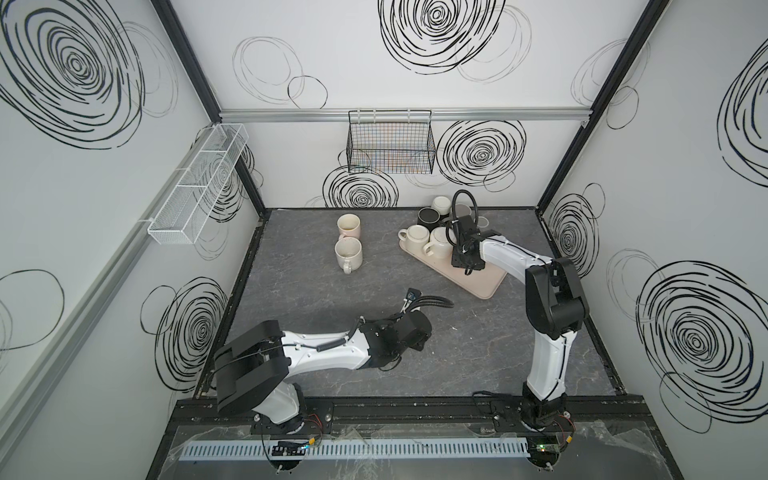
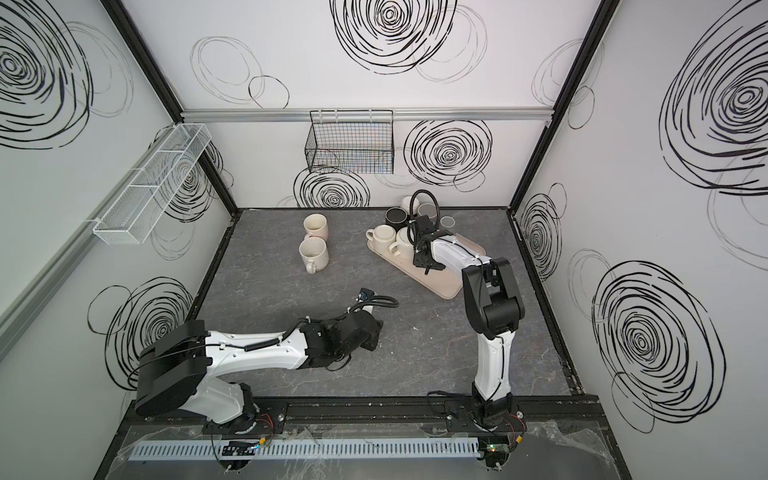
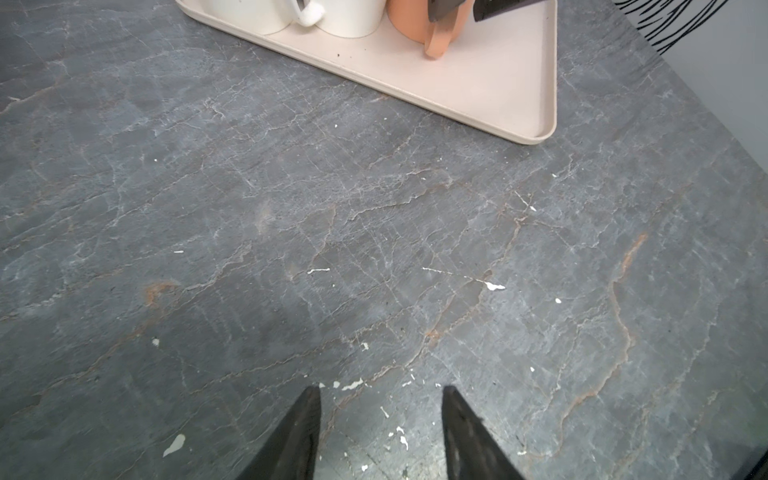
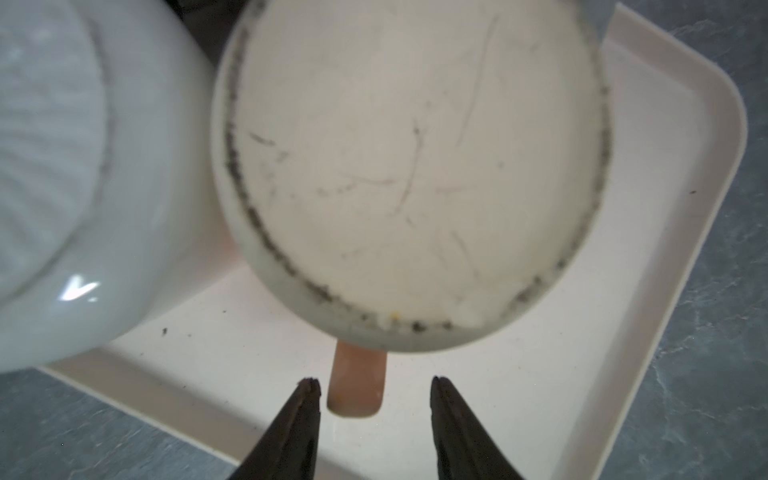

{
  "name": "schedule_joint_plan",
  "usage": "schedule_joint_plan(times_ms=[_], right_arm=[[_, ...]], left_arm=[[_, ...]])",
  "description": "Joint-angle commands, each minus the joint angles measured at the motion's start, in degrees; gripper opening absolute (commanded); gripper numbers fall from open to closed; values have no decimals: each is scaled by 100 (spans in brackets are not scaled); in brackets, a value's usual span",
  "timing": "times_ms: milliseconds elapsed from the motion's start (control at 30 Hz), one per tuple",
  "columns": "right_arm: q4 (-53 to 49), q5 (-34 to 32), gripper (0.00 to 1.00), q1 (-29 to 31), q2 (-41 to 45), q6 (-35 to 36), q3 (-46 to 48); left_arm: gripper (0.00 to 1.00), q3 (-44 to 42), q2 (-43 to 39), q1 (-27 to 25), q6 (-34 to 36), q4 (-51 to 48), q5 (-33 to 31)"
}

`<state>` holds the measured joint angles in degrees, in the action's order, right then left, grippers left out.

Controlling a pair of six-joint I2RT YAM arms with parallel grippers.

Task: Turn the mug right side up
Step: 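Open the left gripper and withdraw while the right gripper reaches the orange mug, then grasp the orange-and-cream mug's handle with the right gripper and lift it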

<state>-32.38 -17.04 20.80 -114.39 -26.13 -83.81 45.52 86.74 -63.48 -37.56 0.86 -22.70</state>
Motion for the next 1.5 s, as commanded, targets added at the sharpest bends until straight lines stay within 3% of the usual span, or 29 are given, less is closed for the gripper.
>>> schedule_joint_plan(times_ms=[0, 67, 367, 767, 1167, 1467], right_arm=[[-159, -321, 48, -40, -109, -56, -313], [-196, -331, 47, -74, -228, -20, -384], [-67, -289, 17, -82, 162, 42, 210], [370, 101, 1, 172, 1873, 380, 2190], [708, 465, 0, 128, 2571, 455, 2455], [2184, 1824, 0, -531, 3384, -7, 3520]], left_arm=[[50, 106, 27, -24, 79, 367, -153], [50, 124, 5, -24, 134, 337, -219], [50, 24, -111, -38, 249, 395, -279], [50, -476, -413, -223, 94, 1090, -231], [50, -717, -771, -199, 146, 1658, -204], [50, -804, -570, 3, 14, 2658, -26]])
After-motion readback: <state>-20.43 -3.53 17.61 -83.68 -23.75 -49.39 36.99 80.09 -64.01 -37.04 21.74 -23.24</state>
